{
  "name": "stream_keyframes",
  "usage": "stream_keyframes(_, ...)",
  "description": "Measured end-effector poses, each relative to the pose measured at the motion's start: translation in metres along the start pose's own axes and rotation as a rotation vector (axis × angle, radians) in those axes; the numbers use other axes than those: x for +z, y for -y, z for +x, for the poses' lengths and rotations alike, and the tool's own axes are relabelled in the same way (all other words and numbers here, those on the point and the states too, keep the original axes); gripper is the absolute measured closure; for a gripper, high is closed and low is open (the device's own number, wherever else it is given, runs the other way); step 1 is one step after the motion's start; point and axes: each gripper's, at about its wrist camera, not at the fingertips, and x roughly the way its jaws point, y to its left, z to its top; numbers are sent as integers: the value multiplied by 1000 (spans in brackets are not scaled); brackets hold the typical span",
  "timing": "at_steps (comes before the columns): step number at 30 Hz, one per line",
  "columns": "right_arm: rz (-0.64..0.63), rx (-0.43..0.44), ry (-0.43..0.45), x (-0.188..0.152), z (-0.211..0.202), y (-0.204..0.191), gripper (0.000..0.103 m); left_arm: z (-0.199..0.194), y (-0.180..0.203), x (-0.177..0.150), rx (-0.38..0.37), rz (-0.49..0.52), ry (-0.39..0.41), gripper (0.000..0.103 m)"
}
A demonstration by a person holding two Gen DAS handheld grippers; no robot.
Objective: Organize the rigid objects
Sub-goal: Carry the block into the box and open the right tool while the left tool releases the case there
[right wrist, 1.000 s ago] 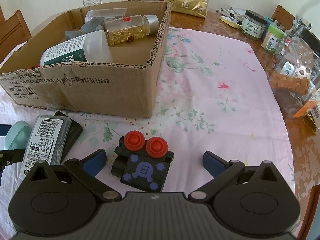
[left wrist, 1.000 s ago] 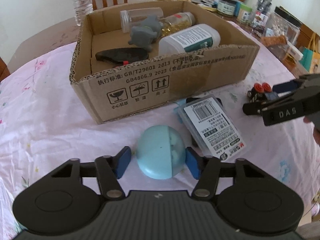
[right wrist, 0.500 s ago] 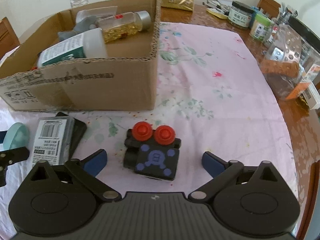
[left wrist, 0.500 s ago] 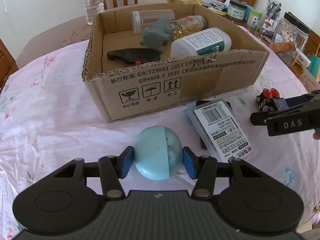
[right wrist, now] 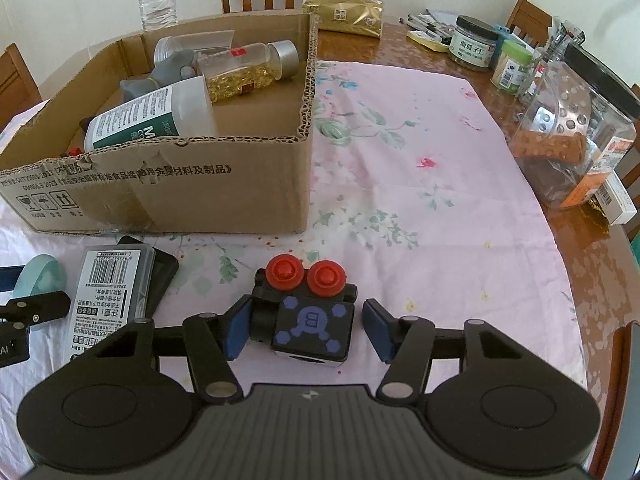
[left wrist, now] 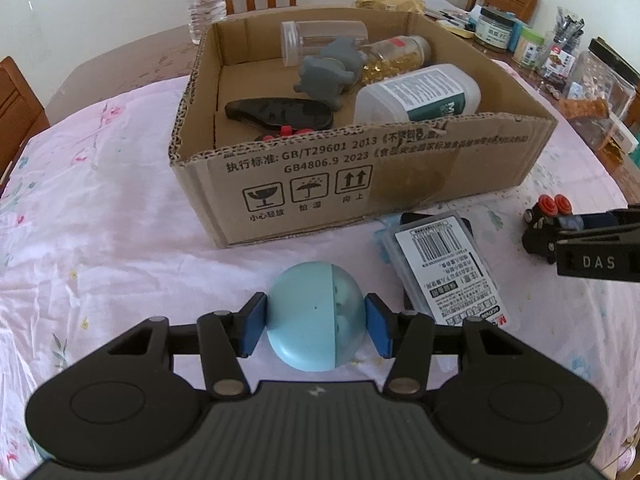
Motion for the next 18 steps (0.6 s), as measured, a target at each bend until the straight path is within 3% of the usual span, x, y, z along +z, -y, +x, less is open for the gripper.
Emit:
stream_keyframes(6, -10, 8, 0, 1, 0, -1, 46, 1, 0, 0, 3, -5, 2, 51)
stream_keyframes(18, -57, 25, -2, 1, -3, 0, 46, 1, -2, 2, 6, 6, -14, 51)
